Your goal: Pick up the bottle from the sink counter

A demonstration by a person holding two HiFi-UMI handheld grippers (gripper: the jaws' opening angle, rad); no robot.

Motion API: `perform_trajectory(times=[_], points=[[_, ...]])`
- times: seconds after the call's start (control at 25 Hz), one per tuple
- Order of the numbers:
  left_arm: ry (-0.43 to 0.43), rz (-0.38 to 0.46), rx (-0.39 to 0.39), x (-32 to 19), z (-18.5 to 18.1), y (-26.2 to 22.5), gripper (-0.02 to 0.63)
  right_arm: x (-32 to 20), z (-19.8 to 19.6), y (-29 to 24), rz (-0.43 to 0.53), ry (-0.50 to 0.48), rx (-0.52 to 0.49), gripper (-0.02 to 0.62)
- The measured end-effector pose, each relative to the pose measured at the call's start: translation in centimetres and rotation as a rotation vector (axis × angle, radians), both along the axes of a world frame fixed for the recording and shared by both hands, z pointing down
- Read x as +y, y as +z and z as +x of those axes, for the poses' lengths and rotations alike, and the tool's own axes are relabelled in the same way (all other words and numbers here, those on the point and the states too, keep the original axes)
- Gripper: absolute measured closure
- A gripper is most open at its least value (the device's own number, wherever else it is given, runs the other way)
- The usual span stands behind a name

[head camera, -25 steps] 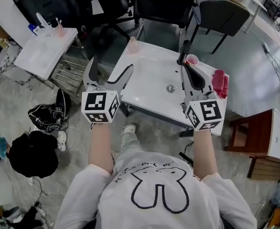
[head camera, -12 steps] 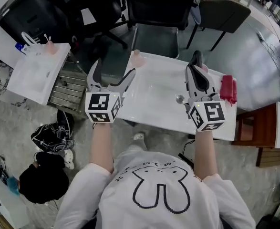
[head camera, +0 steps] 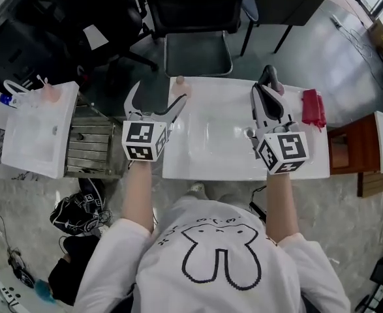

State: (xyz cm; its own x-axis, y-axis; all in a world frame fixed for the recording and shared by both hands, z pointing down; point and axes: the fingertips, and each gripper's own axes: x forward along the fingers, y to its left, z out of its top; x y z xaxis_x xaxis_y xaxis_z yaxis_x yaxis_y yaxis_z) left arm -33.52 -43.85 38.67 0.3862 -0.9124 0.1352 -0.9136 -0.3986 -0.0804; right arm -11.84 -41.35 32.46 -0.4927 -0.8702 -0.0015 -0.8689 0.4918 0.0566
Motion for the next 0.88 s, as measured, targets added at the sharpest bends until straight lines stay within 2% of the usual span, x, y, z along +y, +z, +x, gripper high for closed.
perform_trajectory(times=[0.32, 0.52, 0.88], points=[[0.037, -0.062, 0.032, -3.7, 0.0, 4.7, 0.095, -1.7, -1.6, 2.7, -0.051, 0.004, 0.023, 0.558], [0.053, -0.147, 0.007, -5.3, 0.9, 8.8, 0.095, -2.4, -1.6, 5.2, -0.103, -0.002, 0.029, 0.558], [0.041, -0.243, -0.021, -7.6, 2.1, 14.5, 0.095, -3.6, -0.4, 8.5, -0.180, -0.003, 0.033, 0.558]])
